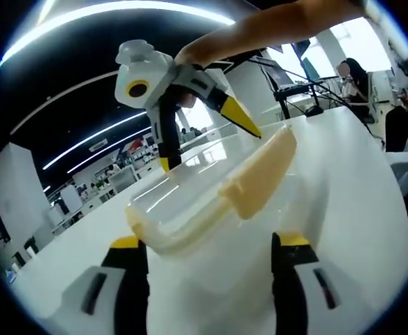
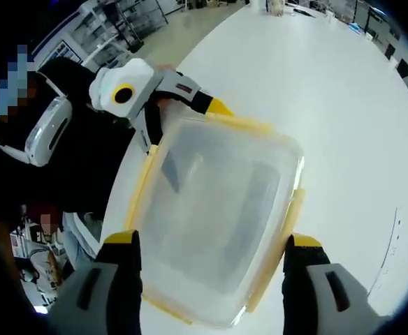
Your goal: Snap each plastic latch of the storage box into its locked position after aligning the lid with the box until every specified latch is closed and the lid sits flush.
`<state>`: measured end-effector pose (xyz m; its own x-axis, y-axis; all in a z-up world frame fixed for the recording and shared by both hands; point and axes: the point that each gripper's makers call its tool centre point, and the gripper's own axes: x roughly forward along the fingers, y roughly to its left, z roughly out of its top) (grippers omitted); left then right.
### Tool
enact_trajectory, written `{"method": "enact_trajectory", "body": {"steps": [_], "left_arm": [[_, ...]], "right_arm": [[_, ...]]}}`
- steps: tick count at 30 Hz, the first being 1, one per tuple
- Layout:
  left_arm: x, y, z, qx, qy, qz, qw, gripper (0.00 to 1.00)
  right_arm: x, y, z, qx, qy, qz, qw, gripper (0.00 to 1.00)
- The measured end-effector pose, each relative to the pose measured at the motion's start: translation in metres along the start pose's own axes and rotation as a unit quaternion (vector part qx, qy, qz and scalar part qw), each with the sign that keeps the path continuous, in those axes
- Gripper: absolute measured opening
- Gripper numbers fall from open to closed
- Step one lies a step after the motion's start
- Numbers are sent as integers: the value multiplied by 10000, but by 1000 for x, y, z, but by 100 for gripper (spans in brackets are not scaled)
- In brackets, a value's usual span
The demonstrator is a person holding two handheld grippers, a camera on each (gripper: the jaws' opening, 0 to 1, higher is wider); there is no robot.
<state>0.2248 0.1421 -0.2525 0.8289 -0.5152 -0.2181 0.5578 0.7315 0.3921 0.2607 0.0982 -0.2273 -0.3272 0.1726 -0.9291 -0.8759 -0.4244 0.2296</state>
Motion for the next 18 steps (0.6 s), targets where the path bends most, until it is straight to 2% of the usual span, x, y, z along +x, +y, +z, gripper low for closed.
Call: {"method": "enact_trajectory", "body": {"steps": [4, 12, 18], "left_arm": [[0, 1, 0, -40, 8, -14, 10000, 71], [1, 1, -2, -218, 82, -13, 9997, 72], [0, 0, -2, -236, 51, 15, 9997, 72]], "right_arm": [[1, 0, 1, -2, -13, 10, 10000, 80], [4, 0, 0, -13, 214, 59, 9998, 77], [4, -2, -1, -109, 578, 150, 9982, 72]]}}
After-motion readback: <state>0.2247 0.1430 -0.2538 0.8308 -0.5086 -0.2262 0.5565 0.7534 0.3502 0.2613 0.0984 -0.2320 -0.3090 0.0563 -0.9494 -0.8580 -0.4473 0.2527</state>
